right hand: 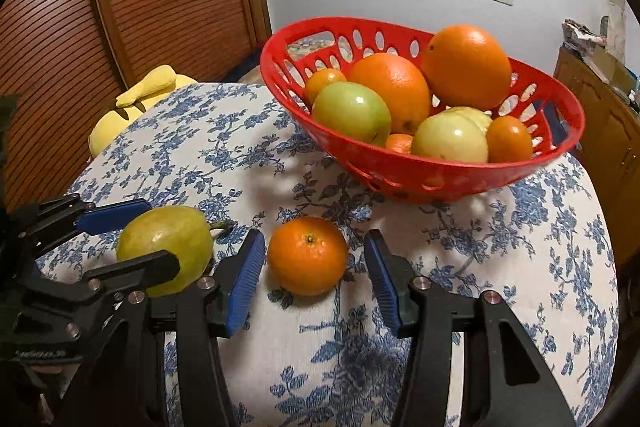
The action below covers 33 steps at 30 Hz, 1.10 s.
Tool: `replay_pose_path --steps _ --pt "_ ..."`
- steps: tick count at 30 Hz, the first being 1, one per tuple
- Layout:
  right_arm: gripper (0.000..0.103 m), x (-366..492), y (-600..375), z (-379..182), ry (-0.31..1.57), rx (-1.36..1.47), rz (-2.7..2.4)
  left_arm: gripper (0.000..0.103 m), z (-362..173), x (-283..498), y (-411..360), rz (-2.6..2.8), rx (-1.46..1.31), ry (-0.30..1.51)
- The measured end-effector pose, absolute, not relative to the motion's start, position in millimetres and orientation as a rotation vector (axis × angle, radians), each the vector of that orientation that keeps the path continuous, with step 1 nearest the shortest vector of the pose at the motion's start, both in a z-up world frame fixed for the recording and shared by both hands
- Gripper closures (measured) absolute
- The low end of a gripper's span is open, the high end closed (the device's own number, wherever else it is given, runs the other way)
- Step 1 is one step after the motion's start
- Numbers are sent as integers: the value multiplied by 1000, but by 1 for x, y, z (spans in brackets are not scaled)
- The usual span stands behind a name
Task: Organize fruits
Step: 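Close the left tool on the yellow-green pear while the right tool grasps the tangerine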
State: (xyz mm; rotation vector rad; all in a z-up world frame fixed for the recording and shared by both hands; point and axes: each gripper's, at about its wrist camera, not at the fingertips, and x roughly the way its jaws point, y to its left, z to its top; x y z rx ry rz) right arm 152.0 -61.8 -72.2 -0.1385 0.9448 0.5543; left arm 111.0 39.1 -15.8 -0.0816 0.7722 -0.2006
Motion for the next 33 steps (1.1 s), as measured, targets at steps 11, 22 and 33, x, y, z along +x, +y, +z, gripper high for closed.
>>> replay_pose_path --steps 11,22,33 --pt "53 165 -46 -86 980 -173 569 46 -18 104 41 -199 -94 756" --pt "56 172 -44 -96 1006 -172 576 45 -18 105 39 -195 -90 760" --pt "56 152 -66 -83 970 -142 585 42 -23 117 37 -179 -93 804"
